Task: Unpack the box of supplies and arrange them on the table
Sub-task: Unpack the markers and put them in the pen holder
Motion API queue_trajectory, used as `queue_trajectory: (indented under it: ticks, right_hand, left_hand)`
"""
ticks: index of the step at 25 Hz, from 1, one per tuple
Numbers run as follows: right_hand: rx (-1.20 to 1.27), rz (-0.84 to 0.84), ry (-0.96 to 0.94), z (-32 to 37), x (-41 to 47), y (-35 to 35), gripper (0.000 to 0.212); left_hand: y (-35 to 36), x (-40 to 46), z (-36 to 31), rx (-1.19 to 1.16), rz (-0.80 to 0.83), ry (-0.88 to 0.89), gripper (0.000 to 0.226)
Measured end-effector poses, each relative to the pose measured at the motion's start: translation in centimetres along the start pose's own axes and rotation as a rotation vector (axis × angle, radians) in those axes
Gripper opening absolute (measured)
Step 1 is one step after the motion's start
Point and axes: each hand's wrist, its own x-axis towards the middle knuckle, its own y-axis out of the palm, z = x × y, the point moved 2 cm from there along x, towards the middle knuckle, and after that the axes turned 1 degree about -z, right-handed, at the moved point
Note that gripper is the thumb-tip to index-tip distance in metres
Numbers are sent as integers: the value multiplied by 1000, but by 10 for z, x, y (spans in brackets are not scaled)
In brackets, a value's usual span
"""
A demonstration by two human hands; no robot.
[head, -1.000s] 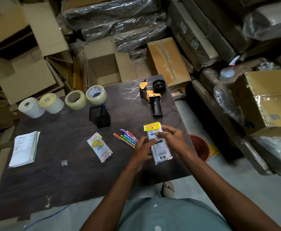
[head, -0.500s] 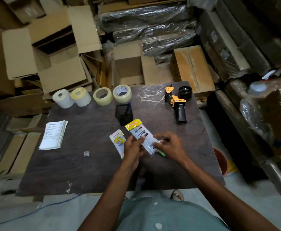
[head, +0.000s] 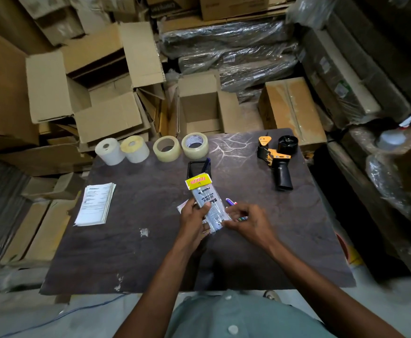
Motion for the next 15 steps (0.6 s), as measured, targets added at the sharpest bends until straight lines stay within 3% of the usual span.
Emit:
queue_trajectory:
  ticks: [6,9,15]
  right_hand:
    - [-62,-10,-14,-1,-2,5,13]
    - [-143,-56,-70,2,-7,9,5]
    - [-297,37,-396,16,-22,13,18]
  left_hand:
    - [-11,5,2,28,11,-23,23]
    - [-14,6,4,40,26,-27,35]
    - [-18,12,0,52,5,-41,32]
